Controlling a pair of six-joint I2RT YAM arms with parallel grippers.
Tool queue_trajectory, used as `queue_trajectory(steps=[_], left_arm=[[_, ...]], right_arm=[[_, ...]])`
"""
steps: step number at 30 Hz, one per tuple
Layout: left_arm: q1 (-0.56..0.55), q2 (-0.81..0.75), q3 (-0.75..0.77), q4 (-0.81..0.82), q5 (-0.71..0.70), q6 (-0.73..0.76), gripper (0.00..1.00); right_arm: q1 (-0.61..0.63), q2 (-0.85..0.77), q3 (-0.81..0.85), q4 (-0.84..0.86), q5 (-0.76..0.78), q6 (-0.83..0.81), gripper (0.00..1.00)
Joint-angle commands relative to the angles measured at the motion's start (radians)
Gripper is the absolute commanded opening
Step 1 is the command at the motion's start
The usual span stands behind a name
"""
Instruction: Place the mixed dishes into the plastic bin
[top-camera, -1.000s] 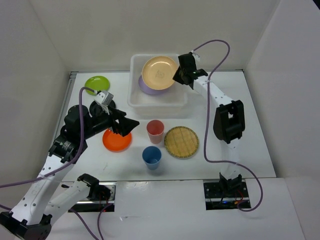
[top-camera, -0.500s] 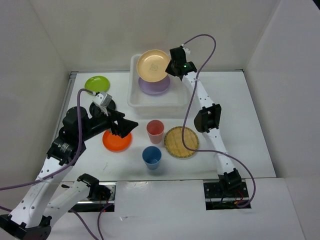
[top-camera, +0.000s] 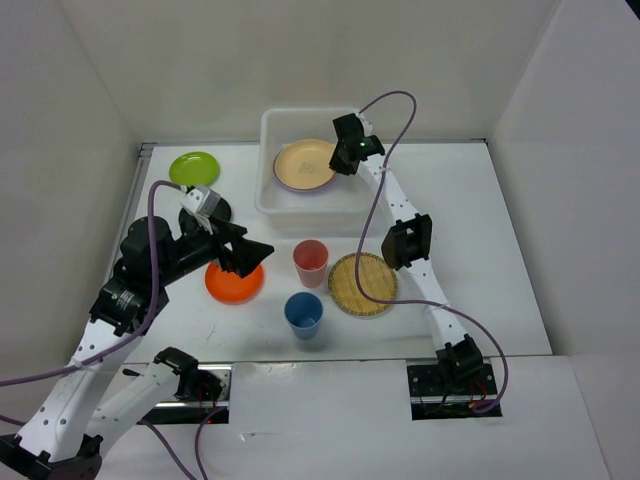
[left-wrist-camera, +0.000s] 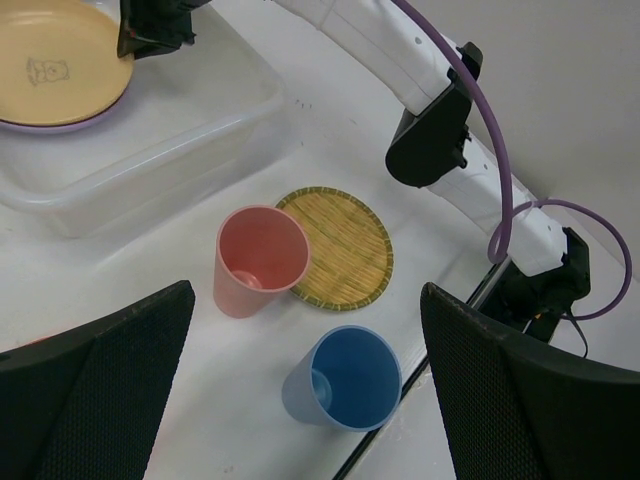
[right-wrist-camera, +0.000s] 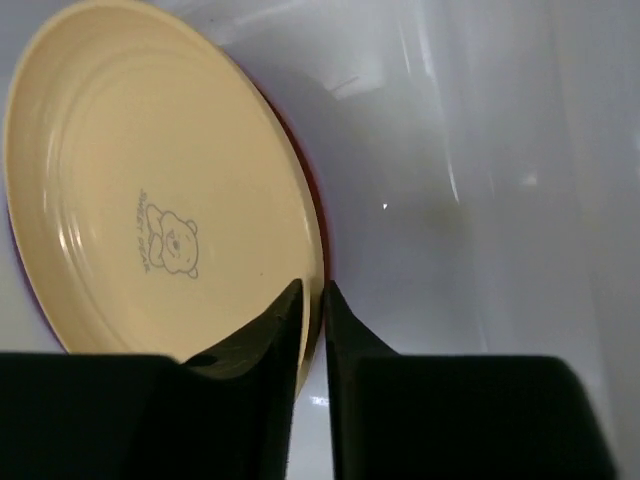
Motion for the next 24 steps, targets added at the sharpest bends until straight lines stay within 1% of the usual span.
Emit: queue_trajectory(steps=[1, 2, 4, 5, 7, 9, 10, 11, 14, 15, 17, 18, 19, 21, 22, 23, 24], left_arm=[[0.006, -0.017, 0.005, 0.017, -0.002, 0.015, 1.0], [0.006, -0.026, 0.005, 0.017, -0.002, 0.015, 1.0], [0.006, -0.026, 0.005, 0.017, -0.002, 0.015, 1.0], [0.006, -0.026, 0.005, 0.007, -0.002, 0.015, 1.0], [0.006, -0.026, 0.005, 0.007, -0.002, 0.015, 1.0], [0.006, -0.026, 0.005, 0.007, 0.007, 0.015, 1.0], [0.006, -0.015, 0.005, 0.016, 0.018, 0.006, 1.0], [0.006, -0.015, 0.005, 0.017, 0.018, 0.006, 1.0], [0.006, 0.005, -0.004, 0.026, 0.018, 0.006, 1.0], [0.006, 0.015, -0.004, 0.035, 0.018, 0.006, 1.0], [0.006, 0.025, -0.004, 0.044, 0.029, 0.006, 1.0], [0.006, 0.025, -0.004, 0.044, 0.029, 0.006, 1.0], [0.006, 0.025, -0.004, 0.053, 0.029, 0.006, 1.0], [0.006, 0.025, -0.004, 0.062, 0.029, 0.006, 1.0], [0.006, 0.025, -0.015, 0.063, 0.029, 0.006, 1.0], [0.006, 0.025, -0.015, 0.063, 0.038, 0.015, 1.0], [0.006, 0.035, -0.015, 0.063, 0.038, 0.015, 1.0]], right_arm=[[0.011, -0.001, 0.06, -0.011, -0.009, -0.018, 0.24], [0.011, -0.001, 0.06, -0.011, -0.009, -0.018, 0.36], [0.011, -0.01, 0.06, -0.002, -0.009, -0.027, 0.44], [0.011, -0.031, 0.06, 0.016, -0.009, -0.04, 0.51], [0.011, -0.06, 0.06, 0.049, -0.02, -0.063, 0.57], [0.011, -0.125, 0.06, 0.07, -0.02, -0.075, 0.65], [0.011, -0.151, 0.06, 0.07, -0.02, -0.086, 0.68], [0.011, -0.213, 0.06, 0.07, -0.02, -0.086, 0.71], [0.011, -0.331, 0.06, 0.047, -0.02, -0.106, 0.72], [0.011, -0.42, 0.06, 0.029, 0.003, -0.118, 0.73], [0.011, -0.502, 0.06, -0.084, 0.013, -0.118, 0.73], [0.011, -0.572, 0.06, -0.13, 0.032, -0.106, 0.73], [0.011, -0.603, 0.06, -0.228, 0.046, -0.106, 0.73], [0.02, -0.681, 0.06, -0.322, 0.089, -0.106, 0.73], [0.034, -0.718, 0.06, -0.333, 0.089, -0.134, 0.73], [0.047, -0.779, -0.104, -0.324, 0.103, -0.133, 0.73], [0.058, -0.833, -0.15, -0.324, 0.127, -0.123, 0.73]])
